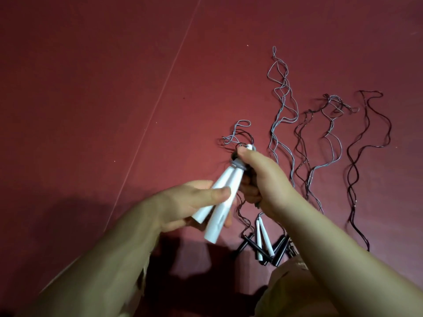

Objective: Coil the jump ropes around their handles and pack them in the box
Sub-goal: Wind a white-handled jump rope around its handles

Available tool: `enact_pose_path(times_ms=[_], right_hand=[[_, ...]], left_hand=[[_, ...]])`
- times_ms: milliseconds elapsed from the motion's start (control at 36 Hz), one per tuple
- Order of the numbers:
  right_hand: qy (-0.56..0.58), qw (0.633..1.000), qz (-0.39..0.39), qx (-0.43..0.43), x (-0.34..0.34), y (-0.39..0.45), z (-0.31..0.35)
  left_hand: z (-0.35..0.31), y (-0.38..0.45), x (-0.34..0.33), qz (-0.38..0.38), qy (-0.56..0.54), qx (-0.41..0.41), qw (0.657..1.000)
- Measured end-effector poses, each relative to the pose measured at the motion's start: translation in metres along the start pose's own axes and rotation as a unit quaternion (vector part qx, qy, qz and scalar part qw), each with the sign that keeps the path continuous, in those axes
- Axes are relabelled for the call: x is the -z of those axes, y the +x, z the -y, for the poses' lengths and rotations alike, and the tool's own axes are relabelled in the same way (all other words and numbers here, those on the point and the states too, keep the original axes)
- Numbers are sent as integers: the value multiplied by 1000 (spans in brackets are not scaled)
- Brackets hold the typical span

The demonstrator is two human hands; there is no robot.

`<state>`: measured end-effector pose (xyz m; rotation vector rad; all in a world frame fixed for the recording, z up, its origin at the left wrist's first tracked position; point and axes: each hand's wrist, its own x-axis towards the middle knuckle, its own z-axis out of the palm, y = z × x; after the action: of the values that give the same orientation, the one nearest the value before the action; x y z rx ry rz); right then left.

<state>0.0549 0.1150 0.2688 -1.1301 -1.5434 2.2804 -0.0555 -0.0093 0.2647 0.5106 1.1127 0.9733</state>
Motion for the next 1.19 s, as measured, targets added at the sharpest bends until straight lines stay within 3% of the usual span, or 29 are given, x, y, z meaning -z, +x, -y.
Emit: enact_pose_path(times_ms=[83,194,361,472,611,694,833,944,1000,1083,1194], right_hand=[[60,998,-12,26,6,2,5],[59,997,17,43,11,4,5],[-81,996,28,34,25,2,9],[-183,983,-13,-21,30,4,4],[-304,948,-78,-53,32,8,-6],[-270,957,-67,-83,31,9,-8],[-119,984,-18,-133,22,5,-1],[-119,985,-79,-98,17,7,2],[-136,984,-91,-68,15,8,4],[-147,984,-99,-17,11,10,6],[-164,983,-72,47,6,7,5]], left_hand=[[9,5,-4,159,-172,42,971],[4,8,-5,202,-238,51,949],[-6,7,1,54,-187,71,978],[-1,13,-2,-73,-48,48,995],[4,19,-12,-189,120,46,974],[7,23,-11,-226,173,51,957],[12,22,-9,-267,370,18,890],[12,19,-20,-301,514,-17,803],[13,19,-21,-321,521,-48,790],[10,17,-19,-304,458,-48,834],[2,15,-15,-172,248,-17,953]])
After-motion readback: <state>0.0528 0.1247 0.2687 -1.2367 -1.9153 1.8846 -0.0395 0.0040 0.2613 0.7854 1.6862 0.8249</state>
